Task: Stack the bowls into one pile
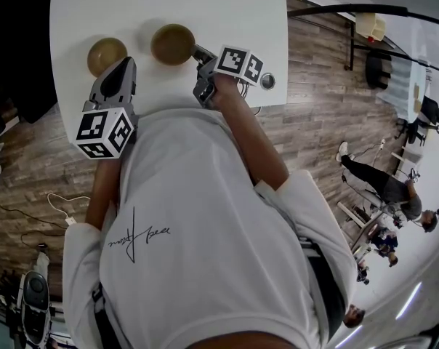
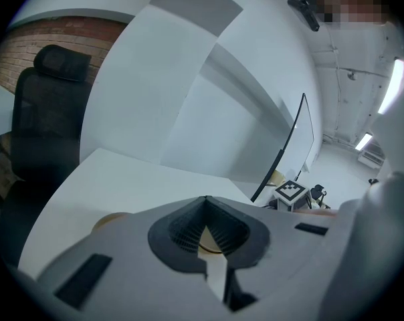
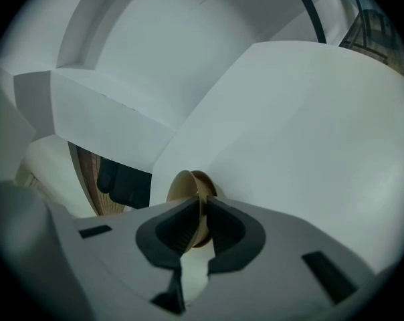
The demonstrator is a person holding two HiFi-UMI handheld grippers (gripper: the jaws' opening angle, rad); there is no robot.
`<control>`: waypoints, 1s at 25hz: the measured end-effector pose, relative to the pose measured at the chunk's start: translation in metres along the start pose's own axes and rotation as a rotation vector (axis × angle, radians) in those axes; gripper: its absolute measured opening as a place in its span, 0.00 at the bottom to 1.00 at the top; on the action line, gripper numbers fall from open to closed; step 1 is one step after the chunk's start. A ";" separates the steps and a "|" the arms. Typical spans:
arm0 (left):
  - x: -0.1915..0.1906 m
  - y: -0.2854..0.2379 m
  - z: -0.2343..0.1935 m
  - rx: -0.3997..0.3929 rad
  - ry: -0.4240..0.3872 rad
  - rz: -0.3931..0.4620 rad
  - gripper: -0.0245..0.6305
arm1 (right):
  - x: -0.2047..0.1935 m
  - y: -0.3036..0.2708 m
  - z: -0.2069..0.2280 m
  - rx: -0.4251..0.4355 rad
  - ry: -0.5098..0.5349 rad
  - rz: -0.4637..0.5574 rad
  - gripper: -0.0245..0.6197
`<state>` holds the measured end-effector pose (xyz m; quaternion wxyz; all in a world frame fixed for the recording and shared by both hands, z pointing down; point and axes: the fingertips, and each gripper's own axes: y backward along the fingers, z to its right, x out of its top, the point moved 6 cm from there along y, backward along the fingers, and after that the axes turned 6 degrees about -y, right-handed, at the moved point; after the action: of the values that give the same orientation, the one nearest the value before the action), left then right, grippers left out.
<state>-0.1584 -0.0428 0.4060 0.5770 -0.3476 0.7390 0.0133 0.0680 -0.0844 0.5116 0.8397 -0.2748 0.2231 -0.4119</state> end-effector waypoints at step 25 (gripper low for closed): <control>-0.002 0.006 -0.006 0.003 0.019 0.004 0.04 | -0.004 0.004 -0.011 -0.107 0.239 0.024 0.18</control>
<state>-0.1661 -0.0396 0.4077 0.5703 -0.3454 0.7452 0.0102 0.0613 -0.0818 0.5014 0.7962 -0.2657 0.3464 -0.4189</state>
